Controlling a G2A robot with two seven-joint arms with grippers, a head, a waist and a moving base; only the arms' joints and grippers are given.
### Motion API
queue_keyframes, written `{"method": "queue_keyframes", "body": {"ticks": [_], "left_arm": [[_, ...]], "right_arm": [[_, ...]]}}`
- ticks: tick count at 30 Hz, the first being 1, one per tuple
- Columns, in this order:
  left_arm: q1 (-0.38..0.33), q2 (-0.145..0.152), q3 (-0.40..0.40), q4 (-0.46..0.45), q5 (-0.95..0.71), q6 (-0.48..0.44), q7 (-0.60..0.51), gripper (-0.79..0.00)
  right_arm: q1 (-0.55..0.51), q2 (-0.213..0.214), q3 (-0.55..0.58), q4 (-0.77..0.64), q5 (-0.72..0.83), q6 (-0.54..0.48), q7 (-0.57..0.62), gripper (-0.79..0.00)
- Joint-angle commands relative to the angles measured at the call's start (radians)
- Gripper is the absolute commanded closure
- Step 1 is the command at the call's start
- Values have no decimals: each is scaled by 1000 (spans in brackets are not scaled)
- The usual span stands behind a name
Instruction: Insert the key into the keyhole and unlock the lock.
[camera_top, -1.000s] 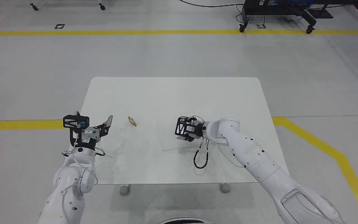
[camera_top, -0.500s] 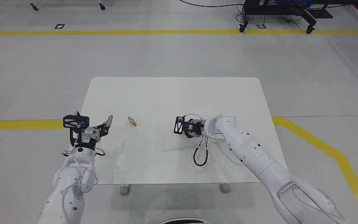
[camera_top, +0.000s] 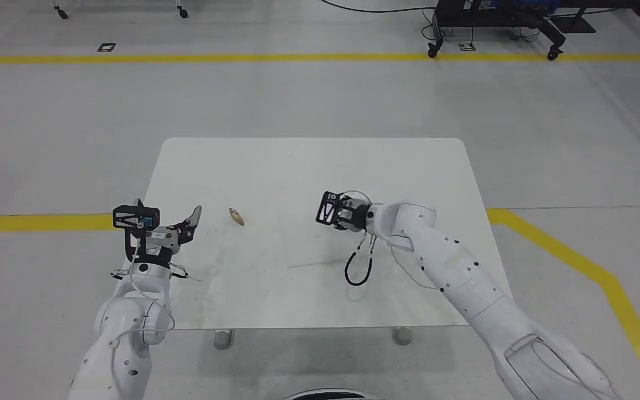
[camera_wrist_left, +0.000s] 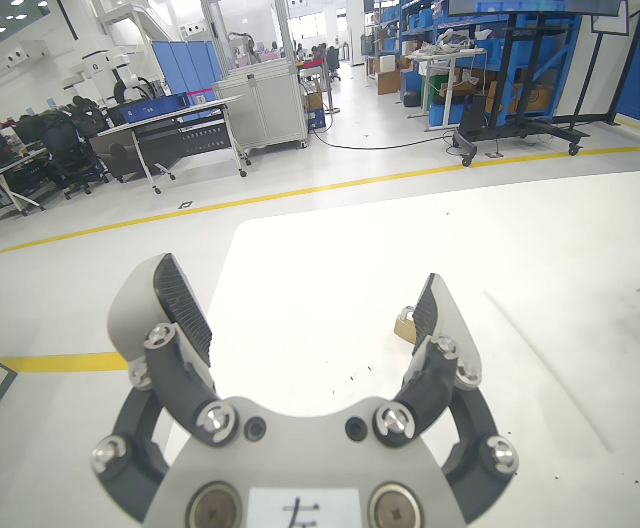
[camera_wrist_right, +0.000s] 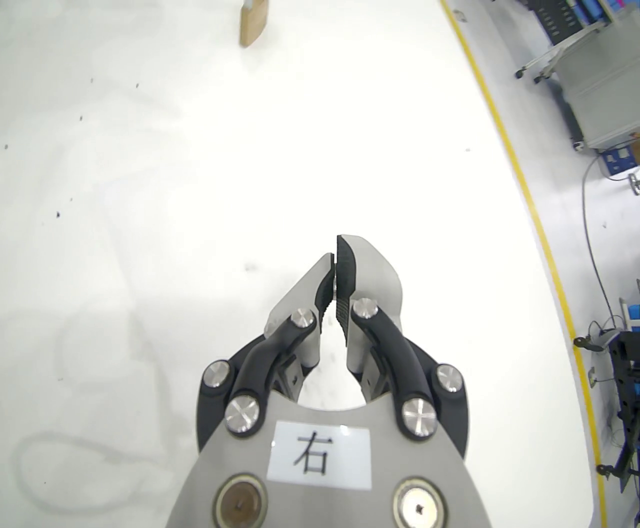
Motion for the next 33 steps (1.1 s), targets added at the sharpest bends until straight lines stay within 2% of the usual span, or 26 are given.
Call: {"method": "queue_keyframes", "body": {"ticks": [1, 4, 7, 10, 15, 30, 33], "left_arm": [[0, 0, 0, 0, 0, 0, 0, -785], [0, 0, 0, 0, 0, 0, 0, -785], [0, 0, 0, 0, 0, 0, 0, -785], [0, 0, 0, 0, 0, 0, 0, -785], [0, 0, 0, 0, 0, 0, 0, -785], [0, -1, 4, -4, -11, -11, 4, -785], [-13, -8, 7, -21, -170, -60, 23, -785]], "right_arm": [[-39, 12, 60, -41, 37, 21, -35, 0], [-107, 30, 159, -87, 162, 0, -119, 0], [-152, 43, 247, -69, 364, -116, -205, 0], [-174, 50, 299, -38, 498, -200, -258, 0], [-212, 59, 351, 0, 638, -306, -325, 0], [-228, 65, 376, -3, 638, -311, -327, 0], [-218, 60, 343, 8, 664, -262, -259, 0]]}}
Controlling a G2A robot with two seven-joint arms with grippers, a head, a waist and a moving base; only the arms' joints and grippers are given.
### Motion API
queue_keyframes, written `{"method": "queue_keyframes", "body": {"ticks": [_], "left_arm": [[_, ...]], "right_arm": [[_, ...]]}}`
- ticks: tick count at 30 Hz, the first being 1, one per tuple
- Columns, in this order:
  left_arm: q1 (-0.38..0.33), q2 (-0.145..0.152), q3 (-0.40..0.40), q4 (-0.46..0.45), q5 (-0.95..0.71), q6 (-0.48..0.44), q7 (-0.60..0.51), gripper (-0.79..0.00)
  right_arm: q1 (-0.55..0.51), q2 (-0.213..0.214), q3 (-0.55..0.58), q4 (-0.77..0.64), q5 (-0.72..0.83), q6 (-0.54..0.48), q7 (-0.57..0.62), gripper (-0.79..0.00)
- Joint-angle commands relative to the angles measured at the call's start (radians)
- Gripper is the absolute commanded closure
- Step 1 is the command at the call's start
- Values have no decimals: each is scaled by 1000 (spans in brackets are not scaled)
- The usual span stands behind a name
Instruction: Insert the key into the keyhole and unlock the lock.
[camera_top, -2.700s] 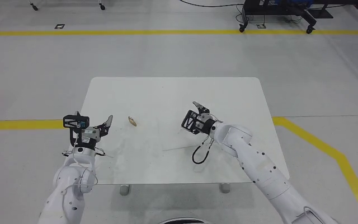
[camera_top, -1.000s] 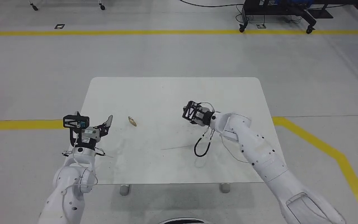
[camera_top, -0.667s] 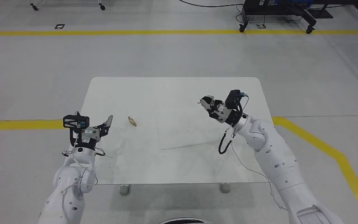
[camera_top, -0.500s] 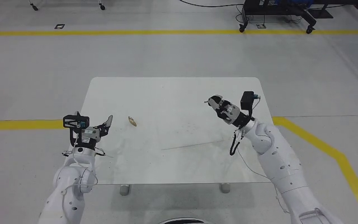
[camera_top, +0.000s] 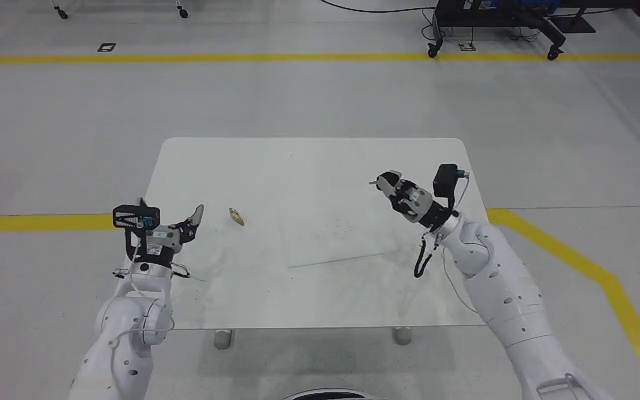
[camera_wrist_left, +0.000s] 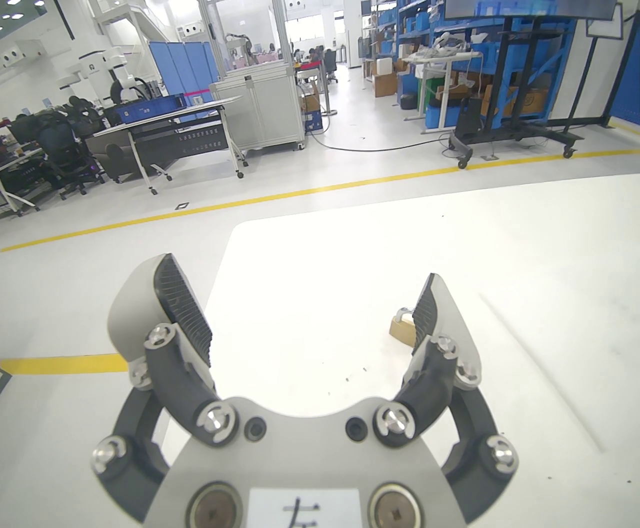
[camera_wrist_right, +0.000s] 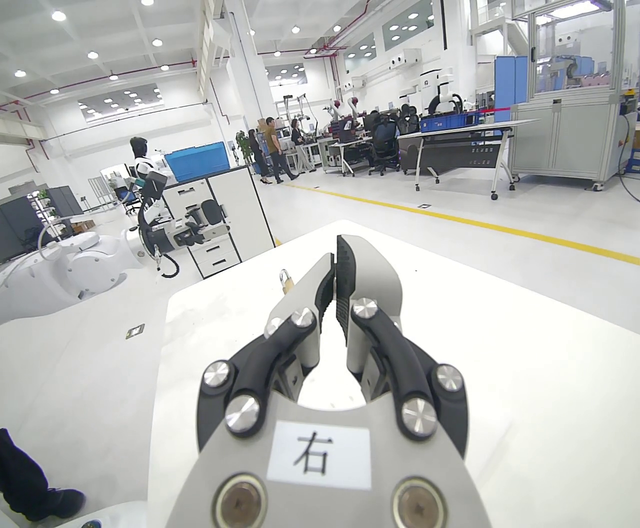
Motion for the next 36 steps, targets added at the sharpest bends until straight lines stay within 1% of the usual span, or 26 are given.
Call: {"method": "queue_keyframes", "body": {"ticks": [1, 3, 4, 5, 7, 9, 10, 12, 14, 17, 19, 21, 25, 28, 29, 30, 32, 33, 36], "left_arm": [[-15, -6, 2, -9, -186, -66, -12, -785], [-28, -10, -7, -27, -433, -155, -75, -785], [-41, -12, -15, -31, -568, -202, -118, -785], [-57, -11, -22, -28, -702, -245, -178, -785], [-103, -8, -32, -17, -913, -312, -306, -785], [-144, -6, -22, 0, -1081, -338, -423, -785], [-167, -5, -16, 8, -1128, -340, -473, -785], [-201, -5, 20, 20, -1204, -338, -556, -785], [-236, -6, 64, 41, -1244, -319, -608, -785], [-294, -13, 155, 73, -1229, -277, -648, -785], [-332, -20, 218, 102, -1205, -255, -644, -785], [-369, -27, 267, 137, -1196, -244, -628, -785], [-419, -38, 329, 184, -1192, -235, -611, -779], [-442, -43, 363, 203, -1175, -235, -600, -683], [-448, -44, 371, 208, -1168, -236, -595, -628], [-452, -46, 378, 213, -1165, -235, -587, -554], [-462, -48, 388, 224, -1167, -235, -575, -446], [-467, -49, 392, 229, -1167, -236, -572, -366], [-476, -51, 399, 240, -1169, -237, -570, -289]], "right_arm": [[19, -6, -33, 15, 60, 5, 56, 0], [52, -14, -61, 45, 114, 26, 101, 0], [66, -18, -81, 59, 149, 16, 116, 0], [81, -23, -96, 79, 188, 5, 127, 0], [114, -32, -129, 119, 252, -19, 152, 0], [146, -42, -158, 154, 306, -33, 168, 0], [160, -47, -172, 167, 328, -39, 173, 0], [187, -55, -198, 189, 342, -39, 180, 0], [205, -65, -224, 209, 367, -54, 172, 0], [235, -80, -257, 261, 437, -112, 162, 0], [254, -90, -277, 294, 477, -148, 161, 0], [268, -98, -300, 306, 518, -148, 165, 0], [285, -107, -345, 318, 575, -148, 192, 0], [296, -111, -373, 331, 647, -148, 216, 0], [301, -112, -381, 334, 672, -148, 229, 0], [308, -113, -389, 339, 688, -148, 245, 0], [324, -113, -401, 357, 702, -148, 272, 0], [331, -114, -406, 363, 707, -148, 277, 0], [344, -119, -420, 375, 728, -148, 289, 0]]}}
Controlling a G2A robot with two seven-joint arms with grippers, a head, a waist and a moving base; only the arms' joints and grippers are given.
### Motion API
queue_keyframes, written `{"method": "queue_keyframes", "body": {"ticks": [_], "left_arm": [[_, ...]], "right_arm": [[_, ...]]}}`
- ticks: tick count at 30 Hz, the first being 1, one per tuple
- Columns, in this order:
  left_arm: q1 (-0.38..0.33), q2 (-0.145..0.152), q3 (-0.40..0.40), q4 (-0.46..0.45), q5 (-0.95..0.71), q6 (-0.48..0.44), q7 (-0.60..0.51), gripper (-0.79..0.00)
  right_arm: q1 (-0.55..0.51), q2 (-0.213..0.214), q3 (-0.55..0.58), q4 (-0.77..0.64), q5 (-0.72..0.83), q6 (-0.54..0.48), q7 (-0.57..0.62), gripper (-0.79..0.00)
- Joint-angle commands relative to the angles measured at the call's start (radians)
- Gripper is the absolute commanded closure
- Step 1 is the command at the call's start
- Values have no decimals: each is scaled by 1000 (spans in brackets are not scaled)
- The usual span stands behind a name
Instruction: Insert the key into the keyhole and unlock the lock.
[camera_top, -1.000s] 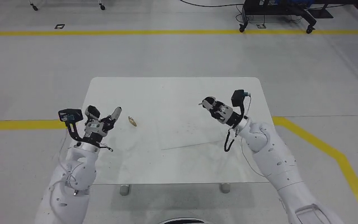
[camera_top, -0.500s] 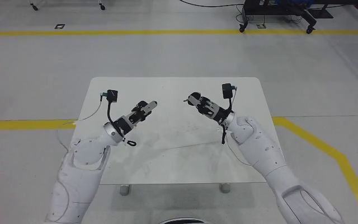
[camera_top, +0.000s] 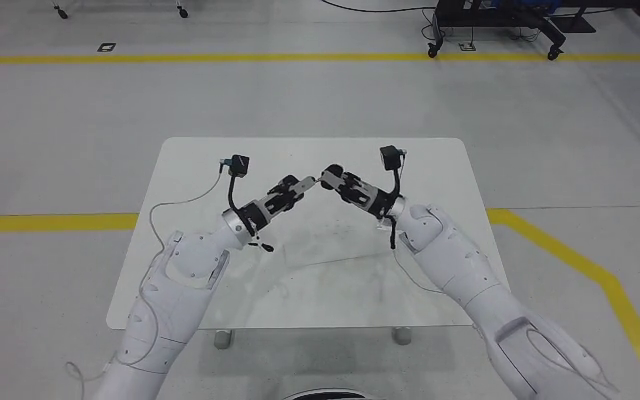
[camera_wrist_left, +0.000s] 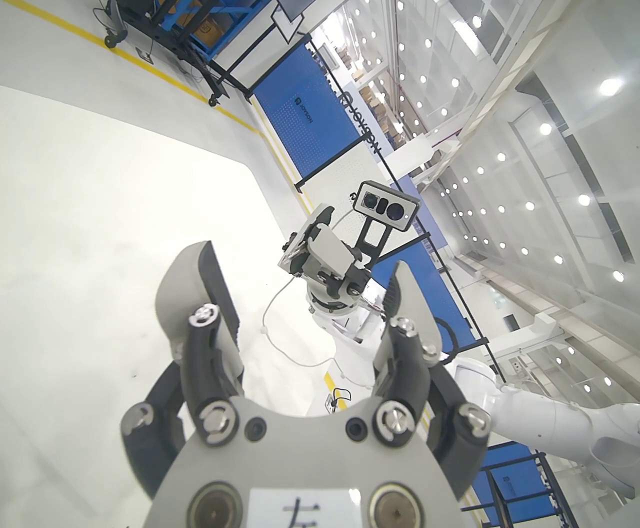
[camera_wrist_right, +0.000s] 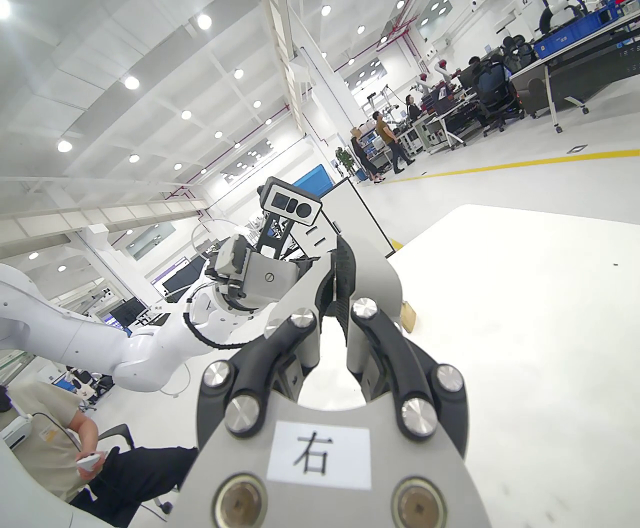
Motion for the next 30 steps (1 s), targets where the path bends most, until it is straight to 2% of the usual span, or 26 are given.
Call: {"method": "queue_keyframes", "body": {"ticks": [1, 9, 13, 15, 18, 19, 30], "left_arm": [[-5, 0, 2, 5, -1, -1, -2, -274], [-17, -2, 13, 14, -1, 5, -1, -252], [-23, -4, 25, 24, -1, 7, -3, -212], [-25, -5, 29, 30, -2, 7, -3, -163], [-29, -6, 32, 37, -4, 6, -3, -12], [-30, -6, 33, 38, -5, 6, -3, 0], [-33, -5, 22, 46, -17, 11, 0, 0]], "right_arm": [[7, -2, -9, 7, 11, 0, 9, 0], [24, -6, -31, 16, 38, 0, 35, 0], [27, -5, -35, 18, 55, 0, 50, 0], [27, -4, -35, 18, 63, 0, 53, 0], [29, -4, -36, 20, 70, 0, 61, 0], [30, -3, -36, 20, 73, 0, 64, 0], [43, -4, -44, 23, 110, 0, 108, 0]]}}
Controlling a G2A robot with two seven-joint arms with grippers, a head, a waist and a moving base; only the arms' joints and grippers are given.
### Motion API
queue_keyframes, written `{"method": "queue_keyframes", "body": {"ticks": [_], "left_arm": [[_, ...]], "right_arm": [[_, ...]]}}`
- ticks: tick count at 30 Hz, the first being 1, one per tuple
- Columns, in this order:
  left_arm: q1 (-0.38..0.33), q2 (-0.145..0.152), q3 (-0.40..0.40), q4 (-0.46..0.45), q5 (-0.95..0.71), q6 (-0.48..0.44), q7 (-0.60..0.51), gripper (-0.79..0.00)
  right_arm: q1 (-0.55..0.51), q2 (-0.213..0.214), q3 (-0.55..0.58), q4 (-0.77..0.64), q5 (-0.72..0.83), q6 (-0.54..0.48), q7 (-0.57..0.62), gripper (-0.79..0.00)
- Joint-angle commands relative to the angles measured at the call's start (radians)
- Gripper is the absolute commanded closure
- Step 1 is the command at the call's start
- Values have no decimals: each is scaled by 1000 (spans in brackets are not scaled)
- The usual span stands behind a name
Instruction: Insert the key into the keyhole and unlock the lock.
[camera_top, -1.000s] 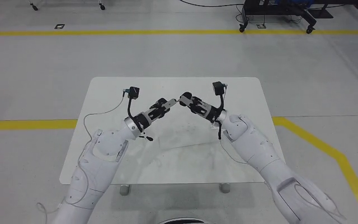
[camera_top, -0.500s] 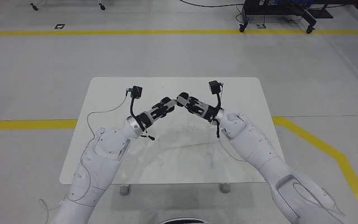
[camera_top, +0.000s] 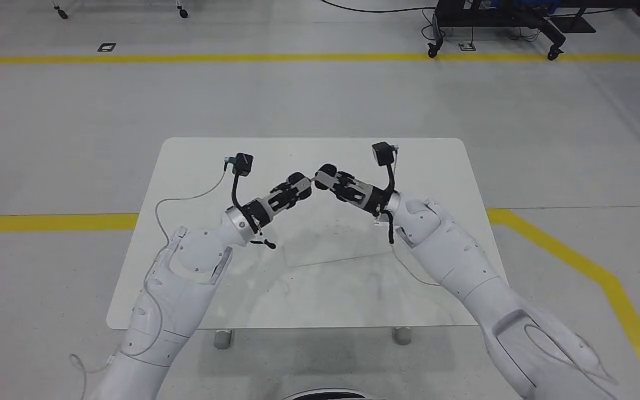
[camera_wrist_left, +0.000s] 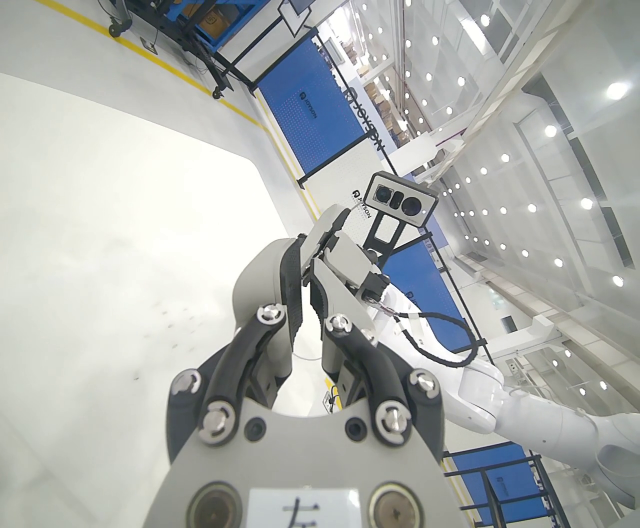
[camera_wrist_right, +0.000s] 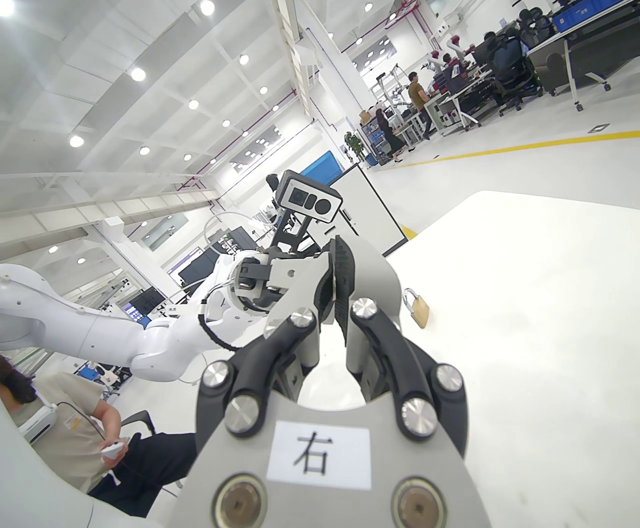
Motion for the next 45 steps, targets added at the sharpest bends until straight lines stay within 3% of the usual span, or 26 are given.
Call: {"method": "queue_keyframes", "body": {"ticks": [1, 3, 4, 5, 11, 14, 20, 27, 33, 42, 45], "left_arm": [[0, 0, -2, 1, -3, 0, 0, 0], [0, 0, -3, 1, -6, -1, 0, 0], [1, 0, -4, 1, -8, -1, 1, 0], [1, 1, -5, 0, -9, -3, 1, 0], [4, 2, -13, -1, -20, -23, -1, 0], [6, 3, -18, -1, -24, -28, -3, 0], [9, 5, -27, -1, -30, -44, -6, 0], [20, 12, -48, 1, -23, -72, -29, 0], [28, 19, -68, -6, -35, -95, -78, 0], [17, 26, -51, -16, -8, -102, -164, 0], [15, 27, -46, -17, -7, -108, -169, 0]], "right_arm": [[2, 0, -1, 1, 10, 0, 11, 0], [4, -1, -2, 1, 20, 0, 21, 0], [5, -1, -2, 1, 26, 0, 26, -74], [6, -1, -2, 2, 30, 0, 30, -83], [6, -1, 2, -1, 47, 0, 51, -46], [4, -1, 4, -6, 62, 0, 62, -65], [-4, -1, 7, -23, 124, 0, 112, -182], [4, 10, 21, 1, 222, 0, 296, -339], [1, 30, 64, 4, 388, 0, 524, -274], [47, 48, -69, 40, 434, 0, 526, -308], [66, 50, -105, 51, 482, 0, 526, -283]]}}
